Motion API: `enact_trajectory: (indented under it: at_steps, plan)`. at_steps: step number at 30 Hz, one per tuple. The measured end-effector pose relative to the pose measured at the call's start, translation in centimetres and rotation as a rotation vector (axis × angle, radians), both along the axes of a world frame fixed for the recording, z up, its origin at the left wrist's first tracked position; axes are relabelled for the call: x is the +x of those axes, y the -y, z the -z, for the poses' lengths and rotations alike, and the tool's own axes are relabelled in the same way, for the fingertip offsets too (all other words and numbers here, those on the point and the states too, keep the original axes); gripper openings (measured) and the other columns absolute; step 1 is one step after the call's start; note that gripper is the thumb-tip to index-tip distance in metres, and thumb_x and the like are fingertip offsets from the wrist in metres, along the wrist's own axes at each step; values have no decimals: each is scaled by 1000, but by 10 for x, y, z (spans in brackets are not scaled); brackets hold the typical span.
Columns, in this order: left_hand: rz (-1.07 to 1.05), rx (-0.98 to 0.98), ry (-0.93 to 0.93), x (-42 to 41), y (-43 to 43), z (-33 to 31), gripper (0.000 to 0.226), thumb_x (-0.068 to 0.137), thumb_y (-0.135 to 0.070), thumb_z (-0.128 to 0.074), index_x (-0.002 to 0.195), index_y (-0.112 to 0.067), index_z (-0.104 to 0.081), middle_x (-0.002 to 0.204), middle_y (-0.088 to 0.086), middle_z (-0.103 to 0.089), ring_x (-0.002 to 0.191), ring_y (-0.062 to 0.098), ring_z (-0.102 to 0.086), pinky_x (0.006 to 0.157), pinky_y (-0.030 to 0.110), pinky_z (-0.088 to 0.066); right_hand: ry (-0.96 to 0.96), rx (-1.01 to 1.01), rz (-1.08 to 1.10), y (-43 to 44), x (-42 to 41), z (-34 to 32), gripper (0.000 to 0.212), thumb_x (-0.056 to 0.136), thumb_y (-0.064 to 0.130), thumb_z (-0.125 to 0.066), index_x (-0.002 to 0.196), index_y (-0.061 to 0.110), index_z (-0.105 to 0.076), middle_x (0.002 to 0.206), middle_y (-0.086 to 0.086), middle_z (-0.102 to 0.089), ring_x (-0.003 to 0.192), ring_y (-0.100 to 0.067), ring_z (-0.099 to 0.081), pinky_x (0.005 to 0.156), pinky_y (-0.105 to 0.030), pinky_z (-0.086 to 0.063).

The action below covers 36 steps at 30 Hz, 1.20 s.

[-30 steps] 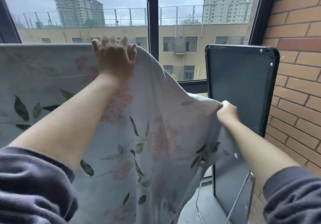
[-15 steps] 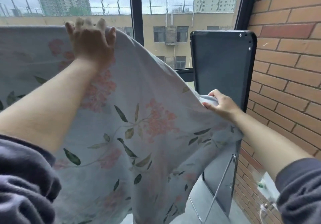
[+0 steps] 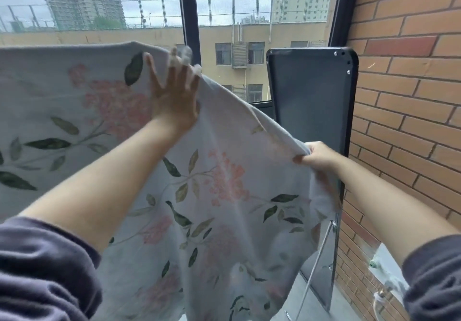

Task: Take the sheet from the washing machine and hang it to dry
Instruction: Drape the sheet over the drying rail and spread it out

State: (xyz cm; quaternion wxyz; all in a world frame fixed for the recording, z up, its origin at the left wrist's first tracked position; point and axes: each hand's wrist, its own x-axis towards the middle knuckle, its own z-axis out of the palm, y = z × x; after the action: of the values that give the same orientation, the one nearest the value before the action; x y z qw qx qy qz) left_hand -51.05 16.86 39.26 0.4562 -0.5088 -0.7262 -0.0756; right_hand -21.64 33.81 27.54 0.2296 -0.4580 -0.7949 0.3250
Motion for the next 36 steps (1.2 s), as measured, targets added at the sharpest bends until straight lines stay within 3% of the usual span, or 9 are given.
enact_trajectory:
  at_steps: [4, 8, 14, 19, 23, 27, 30, 33, 36]
  plan:
    - [164, -269, -10, 45, -31, 38, 53, 86, -25, -48, 137, -16, -37, 146, 12, -32, 142, 31, -14, 106, 68, 11, 450, -52, -2, 13, 23, 37, 17, 72, 22, -70, 85, 12, -70, 90, -6, -71, 85, -23, -67, 70, -34, -52]
    - [284, -555, -38, 92, -56, 79, 53, 81, -35, -54, 130, -20, -42, 127, 5, -50, 124, 26, -42, 107, 68, 0, 461, -37, 34, 30, 43, 67, 3, 73, 20, -57, 73, 18, -60, 85, -2, -66, 80, -21, -61, 63, -30, -45]
    - [484, -739, 154, 148, -64, 144, 23, 85, -22, -54, 107, -21, -48, 111, 1, -60, 104, 23, -59, 88, 40, -33, -114, -109, 146, 49, 50, 65, 13, 80, 17, -59, 89, 26, -62, 93, -5, -68, 81, -20, -63, 69, -35, -50]
    - [828, -489, 463, 142, -60, 156, 20, 72, -3, -45, 77, -23, -44, 93, 2, -54, 82, 29, -56, 66, 33, -38, -762, -722, -59, 73, 70, 69, 35, 102, 33, -36, 126, 14, -53, 105, -15, -65, 81, -26, -66, 65, -34, -54]
    - [1036, -443, 569, 127, -58, 153, 16, 66, 0, -45, 72, -12, -53, 85, 3, -51, 72, 25, -52, 59, 37, -46, -472, -489, -25, 83, 59, 107, 42, 90, -3, -50, 129, 13, -50, 116, -8, -62, 87, -19, -65, 73, -30, -55]
    - [1083, -400, 582, 117, -48, 143, 20, 66, 8, -46, 69, -12, -48, 81, 2, -46, 68, 25, -47, 59, 36, -43, -287, -339, -170, 93, 36, 141, 58, 76, 12, -69, 131, 19, -50, 121, 3, -59, 103, -14, -57, 76, -18, -48]
    - [1097, -394, 579, 108, -38, 136, 24, 65, 7, -43, 68, -18, -43, 80, 0, -44, 67, 19, -41, 59, 33, -39, -339, -210, -73, 93, 20, 150, 48, 75, 38, -67, 119, 21, -63, 114, 8, -66, 106, -11, -59, 85, -26, -50]
    - [1091, -423, 564, 98, -31, 133, 32, 66, 11, -46, 68, -21, -40, 79, 0, -44, 66, 19, -40, 58, 34, -39, -525, -189, -33, 92, 11, 139, 16, 93, 14, -59, 102, 7, -70, 93, -1, -71, 83, -7, -63, 75, -25, -51]
    - [976, -452, 513, 85, -26, 132, 29, 69, 4, -51, 70, -24, -40, 80, -2, -45, 66, 21, -45, 56, 36, -42, -655, -101, 72, 85, 12, 123, 23, 94, 9, -51, 77, 12, -67, 72, -2, -62, 68, -13, -54, 67, -31, -44]
